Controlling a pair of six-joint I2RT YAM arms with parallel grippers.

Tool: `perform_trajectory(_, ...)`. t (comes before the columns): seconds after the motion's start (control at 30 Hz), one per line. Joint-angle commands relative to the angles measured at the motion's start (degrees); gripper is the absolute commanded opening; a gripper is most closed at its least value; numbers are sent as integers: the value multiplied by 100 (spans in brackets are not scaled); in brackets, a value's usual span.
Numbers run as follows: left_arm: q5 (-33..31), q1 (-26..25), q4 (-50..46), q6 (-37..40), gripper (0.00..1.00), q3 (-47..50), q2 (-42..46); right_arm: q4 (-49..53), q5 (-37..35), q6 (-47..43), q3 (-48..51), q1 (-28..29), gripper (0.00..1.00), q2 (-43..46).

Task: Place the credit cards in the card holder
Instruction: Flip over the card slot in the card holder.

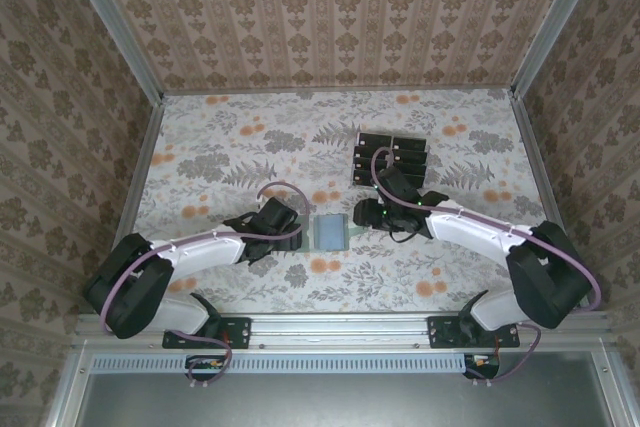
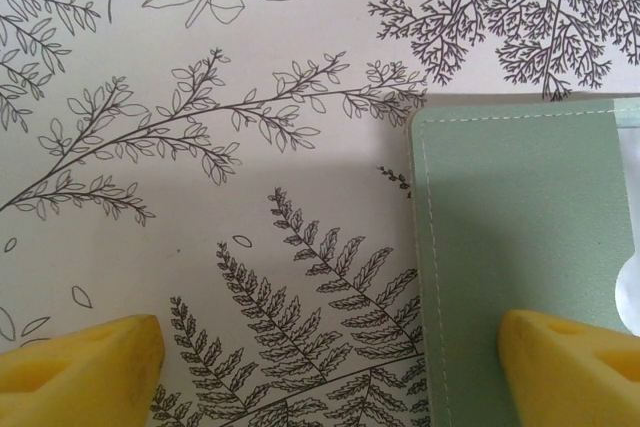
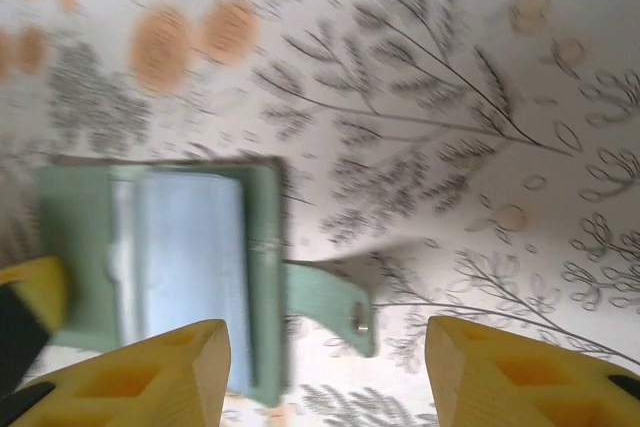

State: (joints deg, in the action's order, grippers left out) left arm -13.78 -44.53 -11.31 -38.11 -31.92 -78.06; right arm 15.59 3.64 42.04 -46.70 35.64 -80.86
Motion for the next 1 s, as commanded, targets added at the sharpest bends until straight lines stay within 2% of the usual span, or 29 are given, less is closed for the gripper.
perform_trajectory(0.0, 17, 2, -73, 85, 88, -50, 63, 405, 213, 39, -370, 212, 57, 265)
perform_trajectory(0.23, -2, -6, -47, 67, 88, -37, 63, 220, 408, 137, -853, 613, 65, -411)
perform_trajectory(0.53, -2, -27, -13, 41, 88, -14, 45, -176, 515, 320, -1086, 940, 63, -1296)
perform_trajectory(0.97, 25, -29, 58, 54, 88, 41, 50, -375, 438, 445, -1052, 1005, 62, -1758)
